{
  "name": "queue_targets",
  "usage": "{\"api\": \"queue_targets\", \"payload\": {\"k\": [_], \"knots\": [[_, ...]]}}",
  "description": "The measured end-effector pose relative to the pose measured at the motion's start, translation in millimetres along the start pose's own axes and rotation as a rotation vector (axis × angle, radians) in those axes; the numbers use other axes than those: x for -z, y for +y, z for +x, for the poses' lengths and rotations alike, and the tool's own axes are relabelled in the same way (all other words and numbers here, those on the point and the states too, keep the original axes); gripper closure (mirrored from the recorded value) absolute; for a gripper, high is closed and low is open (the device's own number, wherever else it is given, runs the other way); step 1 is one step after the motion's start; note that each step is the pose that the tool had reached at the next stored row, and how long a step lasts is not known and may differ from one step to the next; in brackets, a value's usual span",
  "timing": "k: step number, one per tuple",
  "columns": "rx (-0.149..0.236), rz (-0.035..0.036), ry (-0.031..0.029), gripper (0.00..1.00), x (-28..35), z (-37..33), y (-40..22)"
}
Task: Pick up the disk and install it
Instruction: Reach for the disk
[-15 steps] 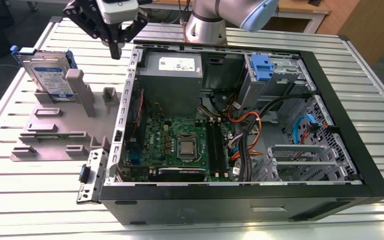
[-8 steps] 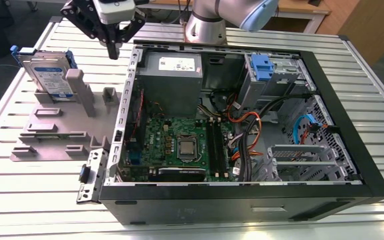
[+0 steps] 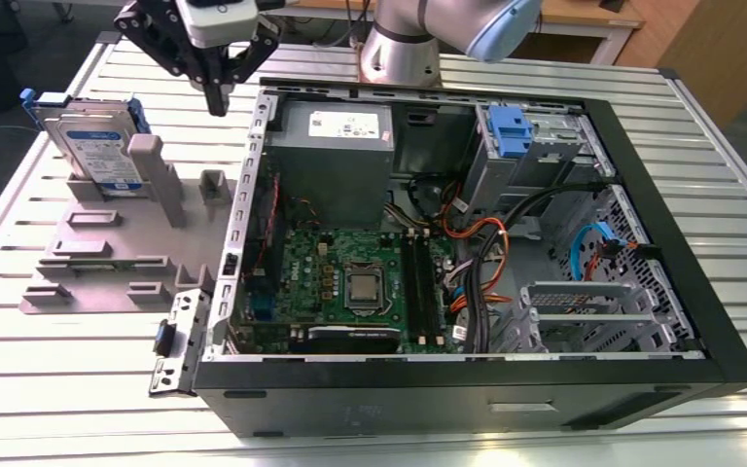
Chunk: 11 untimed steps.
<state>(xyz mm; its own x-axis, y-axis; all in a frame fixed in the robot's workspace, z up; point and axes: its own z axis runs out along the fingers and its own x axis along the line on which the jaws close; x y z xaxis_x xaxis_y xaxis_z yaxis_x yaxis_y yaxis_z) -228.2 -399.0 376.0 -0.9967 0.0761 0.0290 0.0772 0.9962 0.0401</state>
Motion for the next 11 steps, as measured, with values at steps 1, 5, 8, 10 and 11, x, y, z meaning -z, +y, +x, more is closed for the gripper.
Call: {"api": "queue_targets", "payload": {"k": [1, 5, 8, 10, 11], "knots": [[0.0, -0.0001, 0.0001, 0.89, -0.2, 0.4, 0.0], [0.0, 0.0, 0.0012, 0.89, -0.4, 1.6, -0.1], [0.0, 0.0001, 0.0031, 0.89, -0.7, 2.6, -0.2], [0.0, 0.0002, 0.0045, 0.89, -0.9, 3.3, -0.3], [0.0, 0.0002, 0.0047, 0.89, -1.0, 3.4, -0.3]]}}
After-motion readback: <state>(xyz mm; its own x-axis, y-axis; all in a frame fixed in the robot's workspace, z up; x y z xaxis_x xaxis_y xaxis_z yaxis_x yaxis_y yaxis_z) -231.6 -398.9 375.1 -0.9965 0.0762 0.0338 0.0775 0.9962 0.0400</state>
